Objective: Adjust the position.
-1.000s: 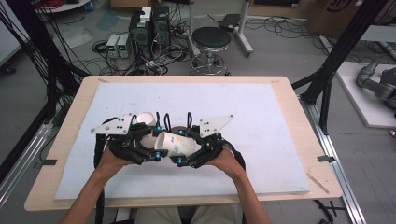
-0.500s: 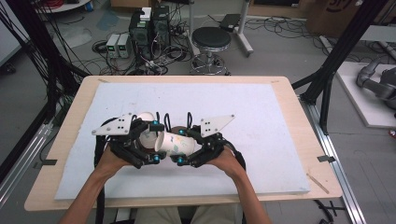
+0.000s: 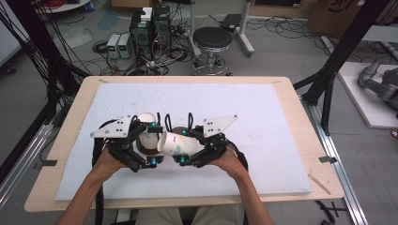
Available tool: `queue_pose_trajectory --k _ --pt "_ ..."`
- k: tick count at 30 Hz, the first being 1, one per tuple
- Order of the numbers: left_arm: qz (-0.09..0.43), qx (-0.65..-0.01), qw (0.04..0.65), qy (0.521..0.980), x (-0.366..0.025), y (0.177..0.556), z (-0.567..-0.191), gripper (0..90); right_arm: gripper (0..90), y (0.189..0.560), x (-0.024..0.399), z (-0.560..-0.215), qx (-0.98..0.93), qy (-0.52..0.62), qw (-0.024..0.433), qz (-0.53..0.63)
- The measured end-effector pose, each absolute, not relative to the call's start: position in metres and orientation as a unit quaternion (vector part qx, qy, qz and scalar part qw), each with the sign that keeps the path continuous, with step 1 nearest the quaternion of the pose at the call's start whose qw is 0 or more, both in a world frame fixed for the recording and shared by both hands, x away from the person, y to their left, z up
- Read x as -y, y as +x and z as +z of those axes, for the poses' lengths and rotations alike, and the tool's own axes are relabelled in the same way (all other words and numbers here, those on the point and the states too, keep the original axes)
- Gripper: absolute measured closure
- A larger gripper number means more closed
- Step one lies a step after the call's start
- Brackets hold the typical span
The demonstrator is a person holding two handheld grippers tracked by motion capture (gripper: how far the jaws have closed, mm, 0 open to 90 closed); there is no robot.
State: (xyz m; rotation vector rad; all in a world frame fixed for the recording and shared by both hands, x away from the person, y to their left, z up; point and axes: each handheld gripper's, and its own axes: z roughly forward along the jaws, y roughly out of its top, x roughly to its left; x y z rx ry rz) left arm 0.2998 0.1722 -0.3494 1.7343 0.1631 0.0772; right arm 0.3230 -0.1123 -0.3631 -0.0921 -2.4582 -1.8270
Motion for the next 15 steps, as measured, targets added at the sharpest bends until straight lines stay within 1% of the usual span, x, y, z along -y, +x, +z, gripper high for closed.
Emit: queue_pose_trajectory --k 5,6,7,8,15 --pt "0.038 -0.081 0.626 0.775 -0.177 0.299 -0.349 7.3 29.3 0.323 0.116 -0.362 0.806 -0.034 0.039 -0.59" --pt "0.044 -0.081 0.603 0.792 -0.177 0.298 -0.348 8.6 29.2 0.323 0.118 -0.361 0.809 -0.036 0.039 -0.586" --pt "0.044 -0.081 0.603 0.792 -0.177 0.298 -0.348 8.9 29.2 0.323 0.118 -0.361 0.809 -0.036 0.039 -0.586" --pt "0.047 -0.08 0.587 0.804 -0.178 0.298 -0.348 9.0 29.2 0.323 0.121 -0.361 0.811 -0.04 0.037 -0.583" --pt "0.04 -0.095 0.55 0.829 -0.181 0.298 -0.348 8.9 29.2 0.324 0.126 -0.358 0.825 -0.046 0.028 -0.563"
